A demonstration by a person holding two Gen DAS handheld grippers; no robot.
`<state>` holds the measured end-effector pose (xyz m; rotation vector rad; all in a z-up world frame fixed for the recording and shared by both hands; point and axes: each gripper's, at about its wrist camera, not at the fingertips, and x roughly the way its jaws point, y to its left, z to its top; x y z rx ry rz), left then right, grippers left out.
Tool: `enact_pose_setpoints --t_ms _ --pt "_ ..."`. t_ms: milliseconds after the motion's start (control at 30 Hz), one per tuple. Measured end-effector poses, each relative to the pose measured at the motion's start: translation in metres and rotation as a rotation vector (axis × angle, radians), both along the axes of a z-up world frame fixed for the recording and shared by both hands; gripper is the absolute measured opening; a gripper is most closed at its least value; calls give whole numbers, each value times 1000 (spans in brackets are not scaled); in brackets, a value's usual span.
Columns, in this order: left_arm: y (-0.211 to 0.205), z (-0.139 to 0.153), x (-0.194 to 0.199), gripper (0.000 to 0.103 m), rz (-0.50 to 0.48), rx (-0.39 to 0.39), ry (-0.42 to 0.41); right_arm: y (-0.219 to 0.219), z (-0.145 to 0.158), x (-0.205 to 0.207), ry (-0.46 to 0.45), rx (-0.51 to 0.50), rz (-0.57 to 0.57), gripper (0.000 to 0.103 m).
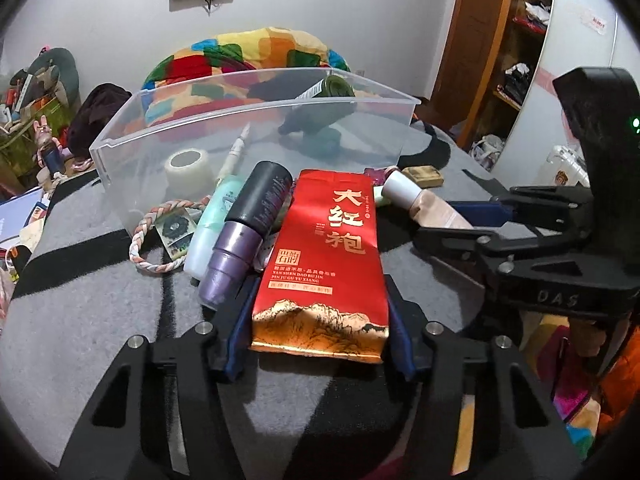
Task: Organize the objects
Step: 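Grasp the red tea packet with the left tool while the right tool grasps the pink tube, then drop the red tea packet into the box with the left tool while the right tool drops the pink tube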
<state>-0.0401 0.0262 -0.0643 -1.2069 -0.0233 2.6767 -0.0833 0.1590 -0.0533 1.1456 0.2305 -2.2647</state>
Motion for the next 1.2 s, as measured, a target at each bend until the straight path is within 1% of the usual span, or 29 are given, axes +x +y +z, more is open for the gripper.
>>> enact_pose_setpoints --t_ms 33,100,200,333,533,633,767,933,1133,1200 --pt "0 0 1 57 2 -3 3 0 -1 1 2 3 -4 33" --pt "2 1 4 57 2 -9 13 3 -3 2 -3 -1 -9 28" --pt "4 5 9 56 -2 -3 33 10 -2 6 2 -13 -27 28" --pt "5 18 16 56 -4 5 72 18 5 10 9 -37 -45 28" --pt "1 43 20 56 13 16 131 22 29 12 46 -80 -48 28" --pt "-7 54 17 56 39 33 159 22 43 9 68 -107 -49 28" --pt "-20 61 7 56 83 34 177 13 57 -2 91 -132 -46 28" --pt "-42 66 -11 56 142 37 164 -7 67 -26 74 -160 -20 28" --pt "-68 66 -41 56 188 32 103 -39 73 -65 44 -134 12 28" --pt "-75 65 -53 56 194 40 79 -53 72 -80 19 -115 18 28"
